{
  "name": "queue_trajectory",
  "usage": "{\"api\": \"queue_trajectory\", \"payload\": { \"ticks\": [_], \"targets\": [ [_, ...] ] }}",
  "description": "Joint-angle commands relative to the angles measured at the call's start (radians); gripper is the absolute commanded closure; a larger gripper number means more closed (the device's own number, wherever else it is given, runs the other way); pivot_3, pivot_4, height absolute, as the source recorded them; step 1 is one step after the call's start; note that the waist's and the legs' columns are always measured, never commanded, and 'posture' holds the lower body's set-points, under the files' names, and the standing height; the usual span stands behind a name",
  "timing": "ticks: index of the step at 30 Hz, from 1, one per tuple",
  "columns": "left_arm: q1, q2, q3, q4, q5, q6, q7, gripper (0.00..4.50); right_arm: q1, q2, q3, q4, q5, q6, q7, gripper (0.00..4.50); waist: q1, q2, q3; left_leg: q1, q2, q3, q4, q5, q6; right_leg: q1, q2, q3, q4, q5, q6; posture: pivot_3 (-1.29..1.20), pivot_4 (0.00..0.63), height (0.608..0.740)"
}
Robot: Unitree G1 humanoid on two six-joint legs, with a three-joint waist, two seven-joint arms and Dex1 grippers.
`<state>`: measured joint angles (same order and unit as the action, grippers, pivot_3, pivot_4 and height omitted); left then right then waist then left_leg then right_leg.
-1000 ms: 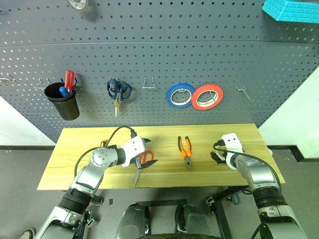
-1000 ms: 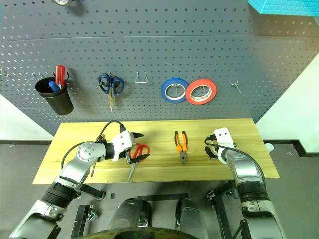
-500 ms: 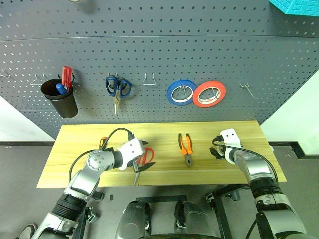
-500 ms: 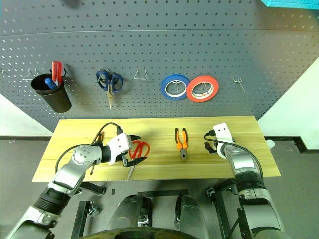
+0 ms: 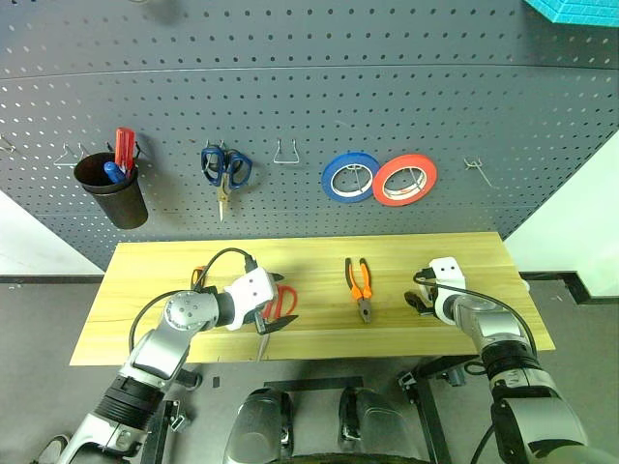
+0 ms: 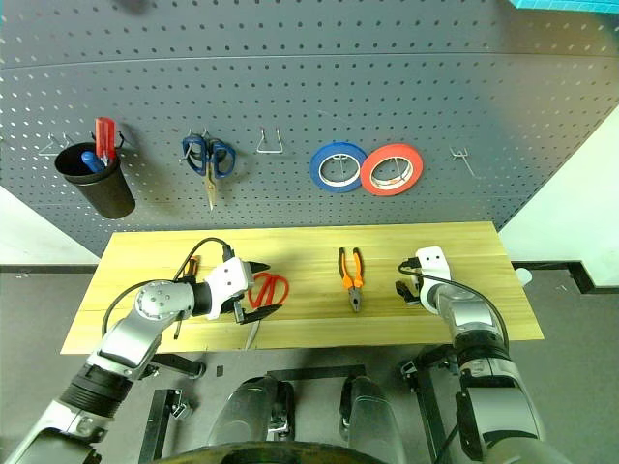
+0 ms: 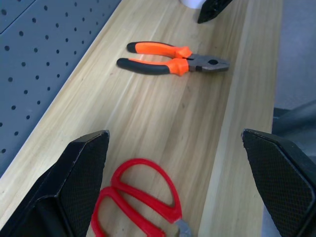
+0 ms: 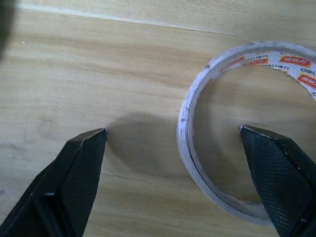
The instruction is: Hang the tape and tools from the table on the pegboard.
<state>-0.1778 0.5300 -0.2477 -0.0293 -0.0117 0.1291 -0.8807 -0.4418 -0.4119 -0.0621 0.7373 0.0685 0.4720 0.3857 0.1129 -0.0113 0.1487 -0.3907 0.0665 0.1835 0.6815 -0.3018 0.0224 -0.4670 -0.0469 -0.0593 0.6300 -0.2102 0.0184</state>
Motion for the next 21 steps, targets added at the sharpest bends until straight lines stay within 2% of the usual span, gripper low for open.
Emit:
{"api": "queue_trajectory", "payload": {
  "ticks": [1, 2, 4, 15, 16, 21],
  "targets": [
    [-0.004, 0.009, 0.021, -0.049, -0.014, 0.000, 0.006, 0.00, -0.016, 0.003, -0.011, 0.028, 0.004, -0.014, 0.007, 0.02, 0.001, 0.000, 0.000, 0.000, 0.000, 0.000, 0.000, 0.000, 0.000, 0.000, 0.000, 0.000, 0.000, 0.000, 0.000, 0.35, 0.169, 0.731],
    [-0.004, 0.011, 0.023, -0.050, -0.015, 0.001, 0.007, 0.00, -0.019, 0.003, -0.012, 0.033, 0.004, -0.017, 0.007, 0.02, 0.001, 0.000, 0.000, 0.000, 0.000, 0.000, 0.000, 0.000, 0.000, 0.000, 0.000, 0.000, 0.000, 0.000, 0.000, 0.35, 0.169, 0.731],
    [-0.006, 0.014, 0.026, -0.051, -0.017, 0.004, 0.007, 0.00, -0.021, 0.004, -0.012, 0.037, 0.003, -0.020, 0.005, 0.60, 0.001, 0.000, 0.000, 0.000, 0.000, 0.000, 0.000, 0.000, 0.000, 0.000, 0.000, 0.000, 0.000, 0.000, 0.000, 0.35, 0.169, 0.731],
    [-0.028, 0.018, 0.030, -0.038, -0.019, 0.003, 0.005, 0.00, -0.017, 0.003, -0.018, 0.023, 0.005, -0.026, 0.000, 4.28, 0.003, 0.000, 0.000, 0.000, 0.000, 0.000, -0.001, 0.000, 0.000, 0.000, -0.001, 0.000, -0.001, 0.000, 0.000, 0.34, 0.167, 0.731],
    [-0.030, 0.018, 0.029, -0.037, -0.020, 0.003, 0.005, 0.00, -0.017, 0.003, -0.019, 0.022, 0.005, -0.026, -0.001, 4.45, 0.004, 0.000, 0.000, 0.000, 0.000, 0.000, -0.001, 0.000, 0.000, 0.000, -0.001, 0.000, -0.001, 0.000, 0.000, 0.34, 0.167, 0.731],
    [-0.039, 0.011, 0.026, -0.035, -0.026, 0.004, 0.003, 0.00, -0.014, 0.005, -0.026, 0.017, 0.011, -0.032, -0.005, 4.45, 0.003, 0.000, 0.000, 0.000, 0.000, 0.000, -0.001, 0.000, 0.000, 0.000, -0.001, 0.000, -0.001, 0.000, 0.000, 0.34, 0.165, 0.731]
  ]
}}
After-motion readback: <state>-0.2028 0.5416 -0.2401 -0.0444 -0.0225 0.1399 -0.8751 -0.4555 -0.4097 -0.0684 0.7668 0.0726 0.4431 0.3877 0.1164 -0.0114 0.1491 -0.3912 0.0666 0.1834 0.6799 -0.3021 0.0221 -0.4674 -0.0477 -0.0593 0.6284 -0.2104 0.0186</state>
